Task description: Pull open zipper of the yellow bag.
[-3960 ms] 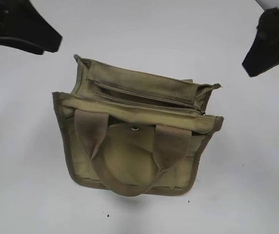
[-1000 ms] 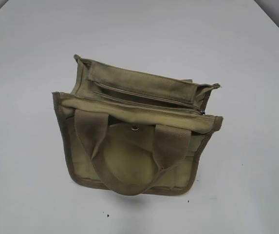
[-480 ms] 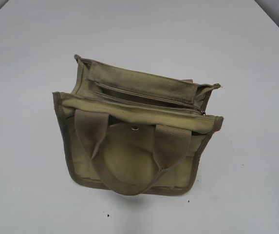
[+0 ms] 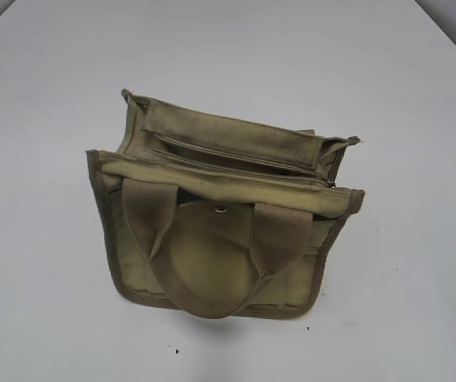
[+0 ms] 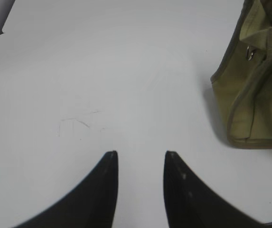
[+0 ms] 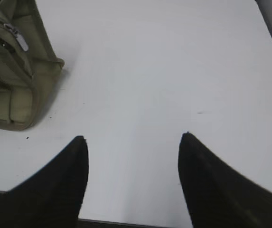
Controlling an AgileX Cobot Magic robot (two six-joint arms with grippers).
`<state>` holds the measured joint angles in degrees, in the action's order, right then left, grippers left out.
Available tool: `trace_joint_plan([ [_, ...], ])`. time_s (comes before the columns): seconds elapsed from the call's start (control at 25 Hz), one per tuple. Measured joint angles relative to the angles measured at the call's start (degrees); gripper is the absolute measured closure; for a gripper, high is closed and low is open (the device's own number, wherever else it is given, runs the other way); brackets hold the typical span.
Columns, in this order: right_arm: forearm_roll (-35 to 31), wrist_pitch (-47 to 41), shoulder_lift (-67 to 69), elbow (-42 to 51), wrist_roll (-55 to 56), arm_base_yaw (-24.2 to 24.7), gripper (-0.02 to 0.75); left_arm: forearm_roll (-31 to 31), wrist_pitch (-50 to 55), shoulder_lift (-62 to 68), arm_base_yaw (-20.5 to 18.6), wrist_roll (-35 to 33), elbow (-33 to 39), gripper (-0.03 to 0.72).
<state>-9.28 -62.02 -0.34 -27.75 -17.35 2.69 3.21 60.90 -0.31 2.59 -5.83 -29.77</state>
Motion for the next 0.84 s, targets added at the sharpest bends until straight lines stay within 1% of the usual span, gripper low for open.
trace_joint_plan([
  [0.12, -0.06, -0.02, 0.0, 0.0, -0.02, -2.25, 0.269, 0.0, 0.0, 0.0, 0.0, 0.0, 0.0, 0.431],
  [0.28, -0.1, -0.02, 0.0, 0.0, -0.02, -3.5, 0.269, 0.0, 0.0, 0.0, 0.0, 0.0, 0.0, 0.431],
  [0.84, -0.1, -0.02, 0.0, 0.0, -0.02, -3.51, 0.269, 0.0, 0.0, 0.0, -0.06, 0.0, 0.0, 0.431],
])
